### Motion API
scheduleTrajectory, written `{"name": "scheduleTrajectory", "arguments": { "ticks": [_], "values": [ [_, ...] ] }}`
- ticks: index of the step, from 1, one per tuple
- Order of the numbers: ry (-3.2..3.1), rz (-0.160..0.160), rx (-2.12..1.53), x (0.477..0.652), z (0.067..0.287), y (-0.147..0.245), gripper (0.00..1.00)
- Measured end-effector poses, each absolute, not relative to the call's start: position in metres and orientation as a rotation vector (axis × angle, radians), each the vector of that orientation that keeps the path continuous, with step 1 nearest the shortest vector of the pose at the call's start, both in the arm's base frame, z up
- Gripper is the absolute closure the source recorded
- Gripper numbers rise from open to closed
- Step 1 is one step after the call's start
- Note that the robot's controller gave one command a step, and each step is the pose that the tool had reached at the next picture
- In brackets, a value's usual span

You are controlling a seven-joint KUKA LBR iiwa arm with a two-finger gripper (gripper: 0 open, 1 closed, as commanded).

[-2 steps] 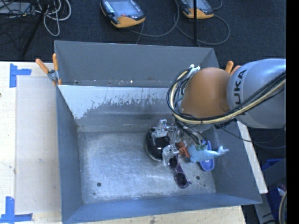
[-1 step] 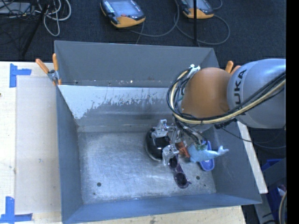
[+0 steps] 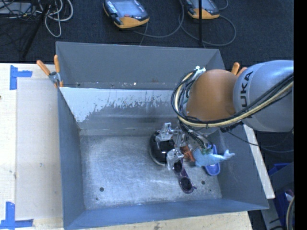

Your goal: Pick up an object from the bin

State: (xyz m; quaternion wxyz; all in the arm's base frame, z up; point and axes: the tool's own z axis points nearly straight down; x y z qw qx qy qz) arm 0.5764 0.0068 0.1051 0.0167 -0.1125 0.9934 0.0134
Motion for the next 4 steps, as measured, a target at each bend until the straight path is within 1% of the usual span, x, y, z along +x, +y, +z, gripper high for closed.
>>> {"name": "scheduleTrajectory", "arguments": {
  "ticks": [4],
  "values": [
    [3.089, 0.043, -0.347, 0.5764, 0.1050, 0.0067, 1.00]
  ]
}}
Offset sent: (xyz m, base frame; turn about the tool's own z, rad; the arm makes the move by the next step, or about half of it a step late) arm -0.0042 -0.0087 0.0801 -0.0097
